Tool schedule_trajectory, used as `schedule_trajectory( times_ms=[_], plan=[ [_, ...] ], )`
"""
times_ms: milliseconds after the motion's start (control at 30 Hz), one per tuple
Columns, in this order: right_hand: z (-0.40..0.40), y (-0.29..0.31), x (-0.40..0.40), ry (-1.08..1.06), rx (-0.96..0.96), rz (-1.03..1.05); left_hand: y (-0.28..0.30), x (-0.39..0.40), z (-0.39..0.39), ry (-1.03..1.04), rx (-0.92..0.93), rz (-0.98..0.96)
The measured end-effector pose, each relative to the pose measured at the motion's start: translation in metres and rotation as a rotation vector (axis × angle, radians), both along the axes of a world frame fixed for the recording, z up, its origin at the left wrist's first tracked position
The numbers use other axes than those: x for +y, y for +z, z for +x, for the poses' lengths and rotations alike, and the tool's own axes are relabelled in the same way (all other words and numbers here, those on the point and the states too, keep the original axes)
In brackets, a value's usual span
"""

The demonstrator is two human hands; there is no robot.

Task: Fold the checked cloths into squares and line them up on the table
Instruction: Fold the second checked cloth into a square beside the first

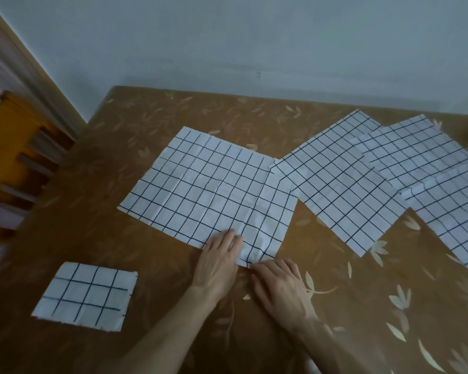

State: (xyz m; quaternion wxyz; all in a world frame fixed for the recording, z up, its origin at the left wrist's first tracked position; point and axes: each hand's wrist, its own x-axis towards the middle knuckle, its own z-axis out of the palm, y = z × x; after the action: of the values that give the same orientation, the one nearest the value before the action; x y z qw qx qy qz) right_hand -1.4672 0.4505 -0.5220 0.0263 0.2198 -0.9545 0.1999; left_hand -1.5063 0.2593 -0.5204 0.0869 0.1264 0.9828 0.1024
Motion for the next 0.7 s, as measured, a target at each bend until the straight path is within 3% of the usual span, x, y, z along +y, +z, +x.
schedule_trajectory(
  times_ms=[133,267,367,433,567,700],
  plan=[
    [0.015,0.001,0.014,-0.019,0.001,-0.027,0.000,-0.002,0.033,-0.092,0.024,0.020],
    [0.005,-0.003,0.016,-0.309,-0.072,-0.086,0.005,-0.002,0.064,-0.210,0.014,0.089],
    [-0.013,-0.007,0.014,-0.520,-0.149,-0.020,0.009,-0.015,0.071,-0.262,-0.008,0.112],
    [-0.024,-0.010,0.013,-0.571,-0.215,0.078,0.005,-0.030,0.062,-0.160,0.040,0.161],
    [-0.031,-0.013,0.019,-0.519,-0.320,0.156,-0.002,-0.071,0.017,0.297,0.139,0.082],
    [-0.026,-0.013,0.027,-0.516,-0.271,0.157,-0.004,-0.120,-0.026,0.633,0.064,0.030]
  ],
)
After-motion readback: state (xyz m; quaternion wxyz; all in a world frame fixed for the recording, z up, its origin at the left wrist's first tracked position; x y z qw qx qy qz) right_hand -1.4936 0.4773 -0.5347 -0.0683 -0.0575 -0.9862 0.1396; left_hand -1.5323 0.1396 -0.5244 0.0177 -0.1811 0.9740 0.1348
